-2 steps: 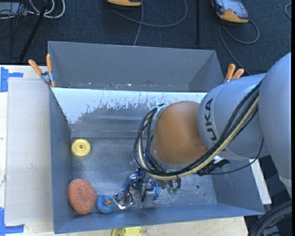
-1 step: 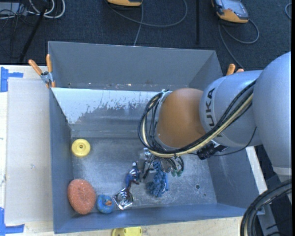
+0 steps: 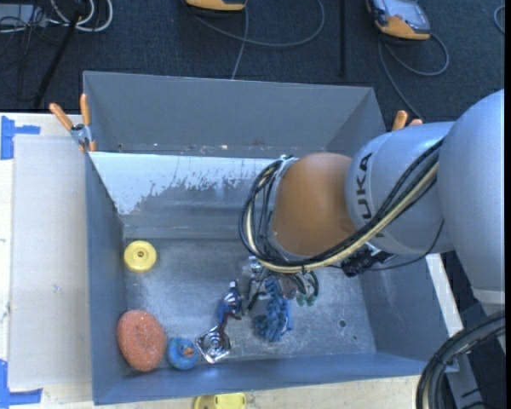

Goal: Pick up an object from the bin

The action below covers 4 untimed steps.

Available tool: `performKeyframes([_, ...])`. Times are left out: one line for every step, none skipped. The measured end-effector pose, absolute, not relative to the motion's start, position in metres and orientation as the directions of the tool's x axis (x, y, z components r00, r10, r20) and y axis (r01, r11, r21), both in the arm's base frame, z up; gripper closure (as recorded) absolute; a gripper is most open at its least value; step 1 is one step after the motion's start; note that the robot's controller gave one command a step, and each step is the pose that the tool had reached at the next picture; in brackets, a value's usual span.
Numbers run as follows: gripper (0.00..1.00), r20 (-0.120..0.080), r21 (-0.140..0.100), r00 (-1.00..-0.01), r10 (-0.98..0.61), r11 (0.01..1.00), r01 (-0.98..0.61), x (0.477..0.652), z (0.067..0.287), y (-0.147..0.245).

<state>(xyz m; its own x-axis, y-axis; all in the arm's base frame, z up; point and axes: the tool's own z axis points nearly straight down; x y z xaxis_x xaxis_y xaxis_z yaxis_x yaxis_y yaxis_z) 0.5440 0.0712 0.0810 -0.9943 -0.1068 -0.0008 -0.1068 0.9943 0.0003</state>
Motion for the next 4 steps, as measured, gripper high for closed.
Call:
performKeyframes([1.0, -0.009, 0.004, -0.993, -0.12, 0.993, -0.12, 0.53, 0.075, 0.053])
performKeyframes([1.0, -0.001, 0.001, -0.992, -0.125, 0.992, -0.125, 0.55, 0.185, 0.061])
performKeyframes([0.0, 0.0, 0.001, -0.992, -0.123, 0.992, -0.123, 0.55, 0.185, 0.061])
performKeyframes([0.0, 0.0, 0.001, -0.993, -0.122, 0.993, -0.122, 0.55, 0.185, 0.061])
